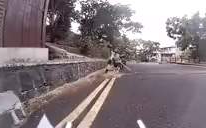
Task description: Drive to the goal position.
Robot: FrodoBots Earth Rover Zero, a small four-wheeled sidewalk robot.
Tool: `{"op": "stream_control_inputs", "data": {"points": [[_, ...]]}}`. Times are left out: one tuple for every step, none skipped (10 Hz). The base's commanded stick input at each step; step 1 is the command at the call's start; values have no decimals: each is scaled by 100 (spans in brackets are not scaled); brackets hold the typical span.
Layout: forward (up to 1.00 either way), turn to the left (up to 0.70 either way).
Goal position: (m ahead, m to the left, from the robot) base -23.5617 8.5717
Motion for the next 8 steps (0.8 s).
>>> {"op": "stream_control_inputs", "data": {"points": [[0, 0], [0, 0], [0, 0], [0, 0], [0, -42], [0, -69], [0, -70], [0, -70]]}}
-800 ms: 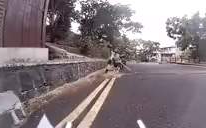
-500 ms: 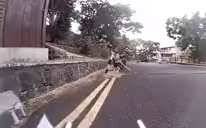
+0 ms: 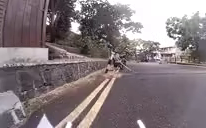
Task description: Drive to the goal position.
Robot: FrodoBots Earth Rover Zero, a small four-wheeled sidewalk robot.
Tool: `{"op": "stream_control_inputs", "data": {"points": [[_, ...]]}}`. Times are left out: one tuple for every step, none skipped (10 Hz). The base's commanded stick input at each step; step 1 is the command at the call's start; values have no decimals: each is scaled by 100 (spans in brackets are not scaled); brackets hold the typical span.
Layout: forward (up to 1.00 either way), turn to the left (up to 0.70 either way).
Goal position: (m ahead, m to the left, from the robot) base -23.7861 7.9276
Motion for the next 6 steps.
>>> {"op": "stream_control_inputs", "data": {"points": [[0, -70], [0, -70], [0, -70], [0, -70], [0, -70], [0, -70]]}}
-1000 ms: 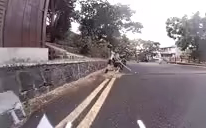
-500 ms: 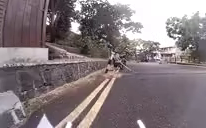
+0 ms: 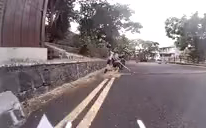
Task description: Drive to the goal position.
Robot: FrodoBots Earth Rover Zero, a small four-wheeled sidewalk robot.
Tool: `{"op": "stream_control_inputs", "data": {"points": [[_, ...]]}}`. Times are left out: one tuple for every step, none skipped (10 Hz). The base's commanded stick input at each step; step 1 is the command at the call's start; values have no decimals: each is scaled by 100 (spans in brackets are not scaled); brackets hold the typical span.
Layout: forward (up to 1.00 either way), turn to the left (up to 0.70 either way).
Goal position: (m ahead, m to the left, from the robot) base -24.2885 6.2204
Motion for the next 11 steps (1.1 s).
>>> {"op": "stream_control_inputs", "data": {"points": [[0, -70], [0, -70], [0, -70], [0, -70], [0, -70], [0, -70], [0, -70], [0, -70], [0, -70], [0, -70], [0, -70]]}}
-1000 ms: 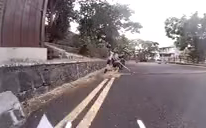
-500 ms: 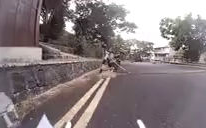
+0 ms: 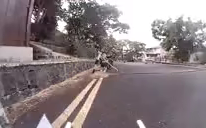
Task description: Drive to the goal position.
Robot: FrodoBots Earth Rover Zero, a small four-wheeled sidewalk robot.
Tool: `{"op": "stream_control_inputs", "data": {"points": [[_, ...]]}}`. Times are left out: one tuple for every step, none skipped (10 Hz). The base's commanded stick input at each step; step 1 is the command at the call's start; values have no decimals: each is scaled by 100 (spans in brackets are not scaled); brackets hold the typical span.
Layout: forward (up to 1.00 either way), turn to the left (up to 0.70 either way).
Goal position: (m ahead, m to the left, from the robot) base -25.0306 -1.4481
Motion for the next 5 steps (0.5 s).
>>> {"op": "stream_control_inputs", "data": {"points": [[0, -70], [0, -70], [0, -70], [0, -70], [0, -70]]}}
